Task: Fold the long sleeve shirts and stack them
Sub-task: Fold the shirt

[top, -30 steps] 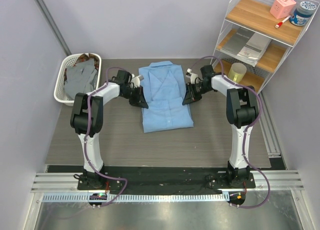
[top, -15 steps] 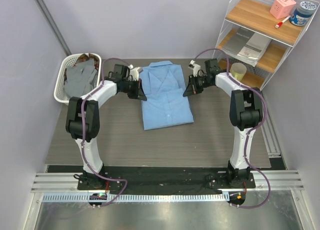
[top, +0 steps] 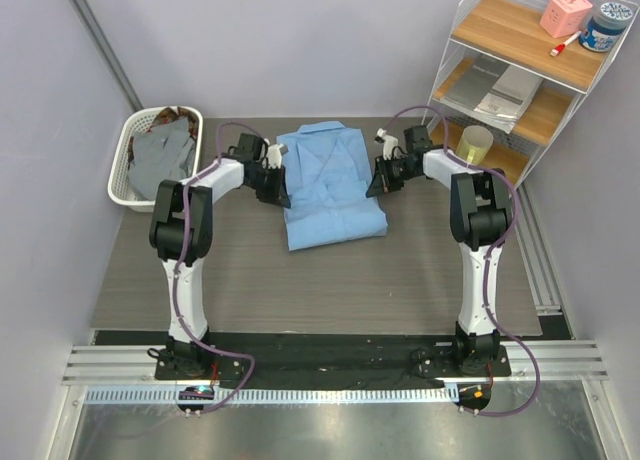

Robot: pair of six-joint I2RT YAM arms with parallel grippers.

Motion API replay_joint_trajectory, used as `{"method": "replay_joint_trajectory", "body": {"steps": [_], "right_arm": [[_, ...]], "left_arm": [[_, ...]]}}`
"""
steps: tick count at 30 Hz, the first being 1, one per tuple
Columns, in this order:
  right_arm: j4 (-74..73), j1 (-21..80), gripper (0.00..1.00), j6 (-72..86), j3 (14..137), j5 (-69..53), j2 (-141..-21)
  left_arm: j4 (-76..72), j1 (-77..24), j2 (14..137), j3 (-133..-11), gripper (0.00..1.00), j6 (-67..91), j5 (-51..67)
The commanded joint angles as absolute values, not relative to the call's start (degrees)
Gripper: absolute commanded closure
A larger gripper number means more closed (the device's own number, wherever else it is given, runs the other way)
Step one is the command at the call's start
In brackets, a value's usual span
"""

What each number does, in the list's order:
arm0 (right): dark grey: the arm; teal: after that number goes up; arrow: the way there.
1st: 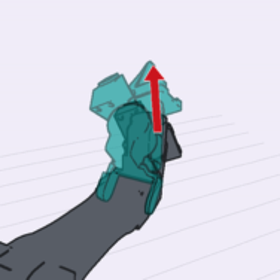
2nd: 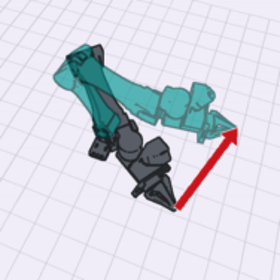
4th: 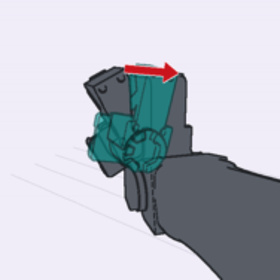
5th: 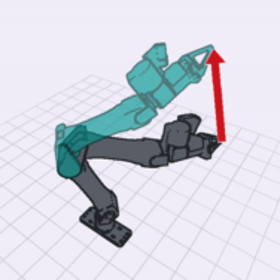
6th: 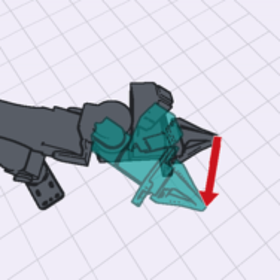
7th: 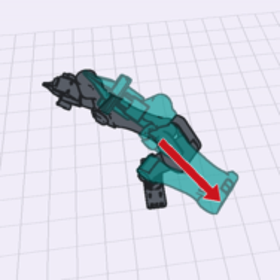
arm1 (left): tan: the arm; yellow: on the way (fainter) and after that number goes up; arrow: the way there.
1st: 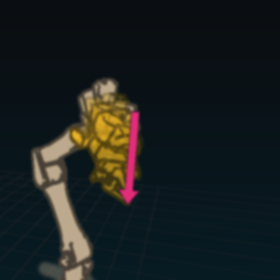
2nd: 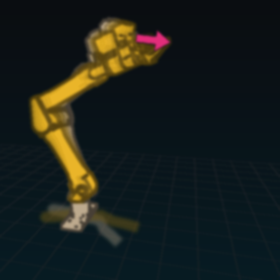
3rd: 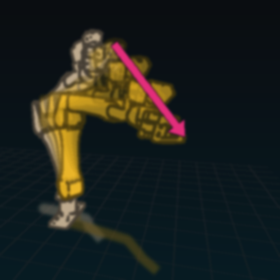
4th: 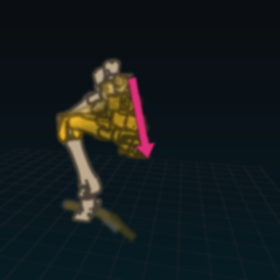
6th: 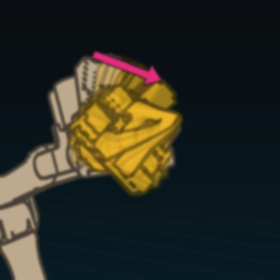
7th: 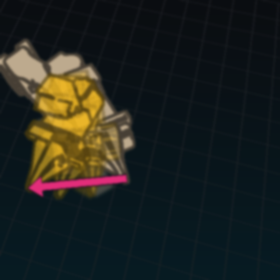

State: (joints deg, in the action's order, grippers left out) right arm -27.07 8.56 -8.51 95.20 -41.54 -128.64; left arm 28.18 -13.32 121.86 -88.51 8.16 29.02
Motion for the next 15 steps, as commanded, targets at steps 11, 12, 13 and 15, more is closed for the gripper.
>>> {"method": "replay_joint_trajectory", "body": {"steps": [11,12,13,15], "right_arm": [[-26.0,8.6,0.73,-6.1,90.9,-42.2,-121.1],[-26.1,8.6,0.73,-6.0,90.5,-42.3,-120.1],[-26.1,8.6,0.72,-5.8,89.7,-42.2,-119.1],[-26.2,8.0,0.70,-5.4,89.0,-41.3,-116.4]], "left_arm": [[24.6,-12.6,111.6,-86.8,0.51,7.8,35.2],[25.3,-12.5,110.9,-86.9,0.50,7.7,34.9],[26.7,-12.5,110.3,-87.1,0.48,7.7,34.6],[27.9,-12.5,108.6,-87.3,0.46,7.7,35.0]]}}
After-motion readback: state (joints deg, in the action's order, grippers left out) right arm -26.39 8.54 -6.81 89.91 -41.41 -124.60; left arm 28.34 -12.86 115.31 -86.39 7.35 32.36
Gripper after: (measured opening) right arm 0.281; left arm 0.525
